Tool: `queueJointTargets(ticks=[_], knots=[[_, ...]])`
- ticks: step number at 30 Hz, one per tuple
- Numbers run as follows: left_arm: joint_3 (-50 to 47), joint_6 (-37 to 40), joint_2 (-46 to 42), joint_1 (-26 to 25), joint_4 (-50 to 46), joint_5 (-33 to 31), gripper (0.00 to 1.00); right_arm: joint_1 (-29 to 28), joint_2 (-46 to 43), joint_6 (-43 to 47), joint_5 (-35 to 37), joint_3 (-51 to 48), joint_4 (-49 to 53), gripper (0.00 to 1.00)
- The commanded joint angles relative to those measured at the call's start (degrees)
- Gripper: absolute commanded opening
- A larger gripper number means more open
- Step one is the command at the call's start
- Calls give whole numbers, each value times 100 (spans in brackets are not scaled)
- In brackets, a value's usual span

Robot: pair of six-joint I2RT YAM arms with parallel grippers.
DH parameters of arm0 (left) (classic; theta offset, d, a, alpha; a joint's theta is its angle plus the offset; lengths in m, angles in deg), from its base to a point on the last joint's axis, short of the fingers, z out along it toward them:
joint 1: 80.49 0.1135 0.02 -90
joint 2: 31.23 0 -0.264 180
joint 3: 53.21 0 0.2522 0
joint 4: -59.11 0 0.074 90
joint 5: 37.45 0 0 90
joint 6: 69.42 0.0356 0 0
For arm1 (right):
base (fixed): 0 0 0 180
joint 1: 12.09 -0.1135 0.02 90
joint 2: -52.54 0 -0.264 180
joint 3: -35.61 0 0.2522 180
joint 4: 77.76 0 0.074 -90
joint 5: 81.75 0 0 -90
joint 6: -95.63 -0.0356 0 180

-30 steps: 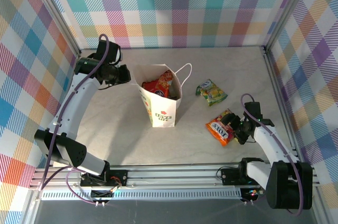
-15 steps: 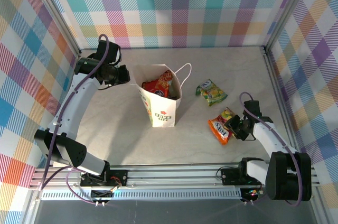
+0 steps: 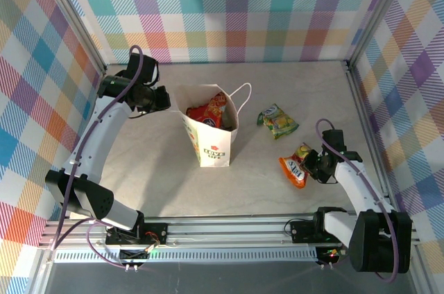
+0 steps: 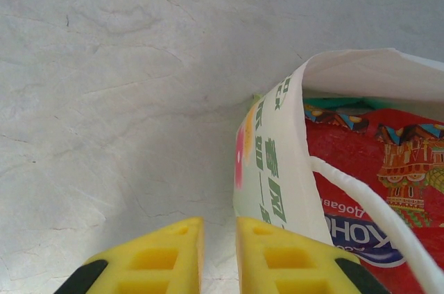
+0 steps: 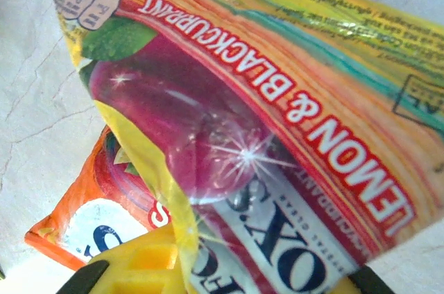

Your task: Place the snacks into the paper bag

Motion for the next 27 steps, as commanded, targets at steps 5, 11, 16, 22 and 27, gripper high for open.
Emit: queueJointTargets(ticks=[5, 11, 16, 22, 27], knots=[[51, -34, 0, -27, -19, 17, 19, -34, -355, 224, 83, 610, 679, 9], [51, -28, 18, -27, 8, 38, 19, -236, -486, 307, 57, 1113, 1027, 5], [62, -14, 18, -27, 17, 52, 19, -664, -534, 324, 130, 1693, 1352, 3], [68, 11, 9, -24, 8, 92, 19, -1259, -514, 548, 296, 2649, 1728, 2], [55, 46, -17, -27, 8, 96, 18, -1611, -490, 738, 217, 3432, 1896, 2]])
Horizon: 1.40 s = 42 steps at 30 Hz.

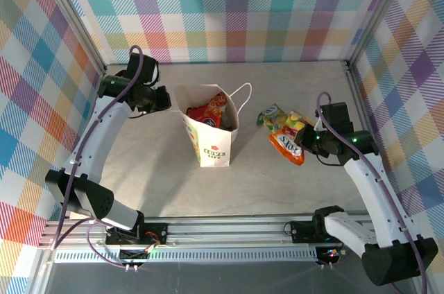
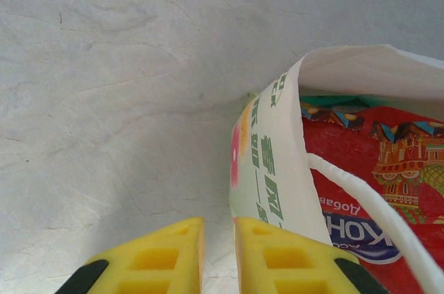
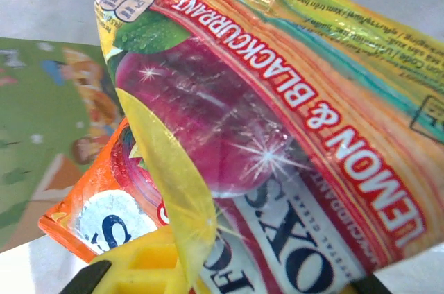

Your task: Place the snacks into the paper bag

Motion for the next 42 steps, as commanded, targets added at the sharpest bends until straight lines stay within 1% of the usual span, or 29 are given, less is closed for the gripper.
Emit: queueJointTargets(ticks=[1, 7, 12, 18, 21, 29, 31, 34, 38, 42], knots=[[60, 74, -33, -27, 8, 8, 18, -195, -73, 267, -36, 585, 207, 2], [71, 117, -53, -27, 11, 31, 19, -487, 96, 530, 79, 1570, 412, 1], [138, 158, -45, -27, -18, 86, 18, -704, 535, 871, 290, 2699, 801, 0], [183, 183, -95, -27, -36, 140, 18, -985, 909, 1054, 292, 3637, 772, 0], [213, 193, -105, -31, -69, 166, 18, -1204, 1205, 1145, 262, 4135, 747, 0], [303, 204, -97, -27, -106, 237, 18, -2059, 2238, 1616, 417, 5648, 845, 0], [338, 204, -97, -27, -115, 270, 19, -2207, 2508, 1707, 355, 5981, 847, 0], [426, 196, -105, -27, -127, 414, 18, -2371, 2912, 1794, 240, 6386, 825, 0], [540, 197, -147, -27, -65, 905, 18, -2510, 3403, 1869, 81, 6821, 773, 0], [552, 119, -237, -27, 60, 1215, 19, -2545, 3792, 1927, -118, 7185, 725, 0]])
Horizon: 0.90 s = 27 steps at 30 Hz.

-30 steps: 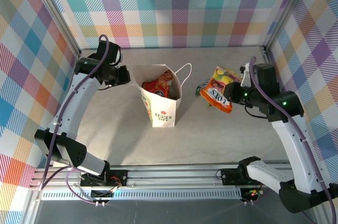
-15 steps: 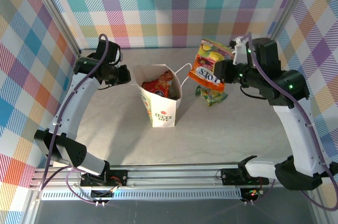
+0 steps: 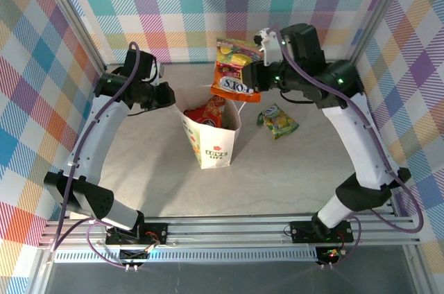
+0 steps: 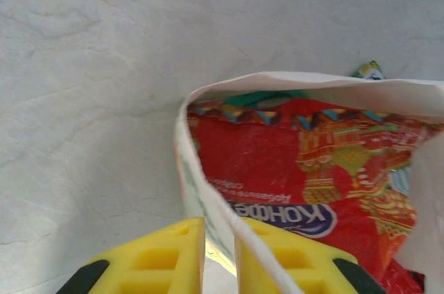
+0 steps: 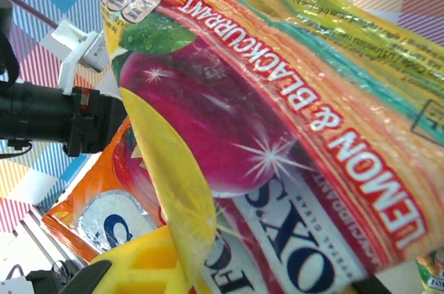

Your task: Place the snacks into the paper bag

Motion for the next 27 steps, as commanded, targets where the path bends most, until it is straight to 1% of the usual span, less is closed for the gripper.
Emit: queueJointTargets(ticks=[1, 6, 8, 9, 18, 23, 25, 27], knots=[[228, -20, -236, -27, 72, 417, 20, -41, 222, 182, -273, 479, -221, 0], [228, -98, -126, -43, -143, 254, 41, -34, 592, 254, -371, 840, -193, 0], [231, -85, -55, -61, -264, 208, 47, -39, 683, 294, -407, 886, -189, 0], [228, -81, -17, -78, -311, 183, 49, -37, 730, 322, -419, 911, -185, 0], [176, -107, 48, -160, -360, 25, 51, -33, 940, 534, -490, 979, -67, 0], [108, -157, 136, -158, -475, -215, 54, -39, 942, 589, -431, 963, -66, 0], [72, -185, 98, -158, -454, -305, 59, -41, 951, 593, -415, 927, -70, 0], [44, -139, 28, -158, -400, -201, 69, -45, 951, 599, -420, 903, -71, 0]])
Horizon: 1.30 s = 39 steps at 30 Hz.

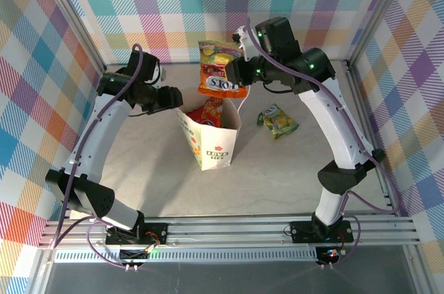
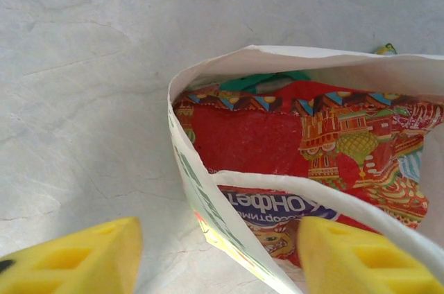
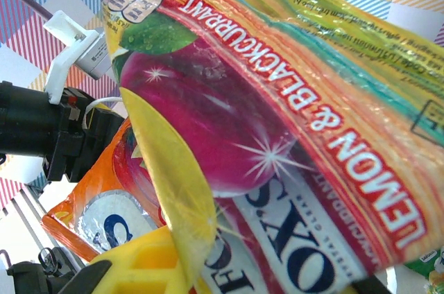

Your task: Place the snacks into the paper bag

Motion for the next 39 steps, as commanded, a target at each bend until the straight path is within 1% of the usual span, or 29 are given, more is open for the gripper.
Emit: queueJointTargets(ticks=[1, 2, 3, 10, 11, 12, 13, 18, 22, 24, 27, 30, 35, 39], knots=[[-2, 4, -110, -43, -49, 3, 77, -38, -20, 118, -57, 153, -135, 0], [-17, 62, -160, -43, -17, 38, 81, -32, -20, 115, -66, 136, -142, 0], [-25, 109, -197, -44, 13, 32, 82, -39, -17, 106, -75, 120, -155, 0], [18, 116, -369, -24, 28, -136, 86, -37, -38, 102, -97, 47, -234, 0], [22, 64, -399, -23, 33, -118, 91, -38, -29, 112, -86, 47, -224, 0], [30, 22, -425, -16, 50, -97, 99, -39, -28, 125, -84, 47, -220, 0], [39, -4, -453, -16, 63, -53, 100, -37, -18, 139, -92, 49, -200, 0], [-28, -234, -597, -25, 128, 71, 100, -43, -19, 183, -97, -1, -178, 0], [-244, -591, -799, -131, 127, -49, 100, -44, -37, 217, -49, -31, -206, 0], [-393, -768, -889, -290, 161, -99, 100, -48, -22, 265, -47, -41, -222, 0], [-391, -936, -867, -668, 31, -499, 100, -47, 45, 394, -112, -32, -189, 0], [-465, -1122, -900, -914, 99, -679, 100, -47, 101, 522, -154, -32, -135, 0], [-793, -1614, -901, -1067, 289, -945, 91, -43, 178, 687, -119, -32, -99, 0], [-907, -1800, -748, -1231, 284, -1026, 85, -48, 243, 815, -119, -32, -79, 0]])
